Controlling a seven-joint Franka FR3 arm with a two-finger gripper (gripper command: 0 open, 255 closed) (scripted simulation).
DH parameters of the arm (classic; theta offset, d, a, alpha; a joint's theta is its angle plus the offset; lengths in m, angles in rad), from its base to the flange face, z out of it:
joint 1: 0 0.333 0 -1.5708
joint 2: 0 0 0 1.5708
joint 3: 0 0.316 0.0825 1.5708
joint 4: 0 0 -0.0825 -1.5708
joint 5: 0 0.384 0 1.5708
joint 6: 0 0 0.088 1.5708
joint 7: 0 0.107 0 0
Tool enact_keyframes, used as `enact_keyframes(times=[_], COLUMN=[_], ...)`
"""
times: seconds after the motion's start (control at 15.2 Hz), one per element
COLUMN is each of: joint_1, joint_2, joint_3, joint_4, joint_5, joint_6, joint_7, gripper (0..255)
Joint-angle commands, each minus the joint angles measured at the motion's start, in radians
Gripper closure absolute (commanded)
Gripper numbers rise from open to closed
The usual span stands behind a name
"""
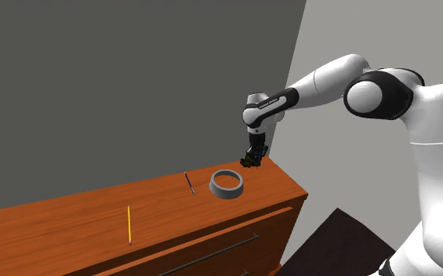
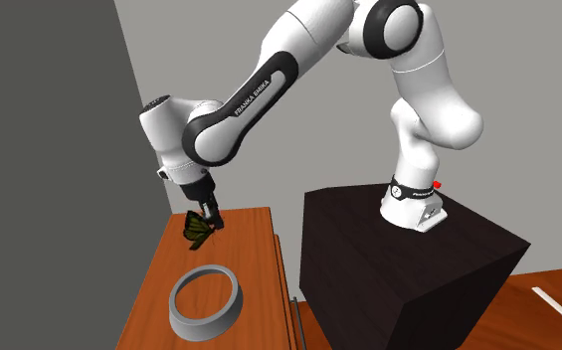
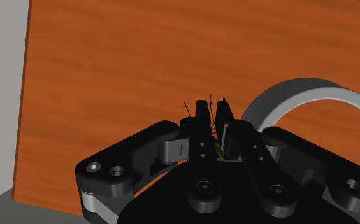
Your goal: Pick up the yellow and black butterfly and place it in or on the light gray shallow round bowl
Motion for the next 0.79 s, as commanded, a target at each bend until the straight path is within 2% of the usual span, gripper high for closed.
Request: enact_keyframes(times=[0.0, 0.53, 0.73], joint_1=[0.029, 0.142, 0.149], joint_2=[0.007, 0.069, 0.092], joint_3=[0.012, 0.06, 0.063], joint_4=[0.001, 0.073, 0.08], joint_5=[0.004, 0.018, 0.019], joint_6=[0.005, -0.003, 0.013], joint_7=[0.039, 0.188, 0.198], gripper=[255, 255, 255])
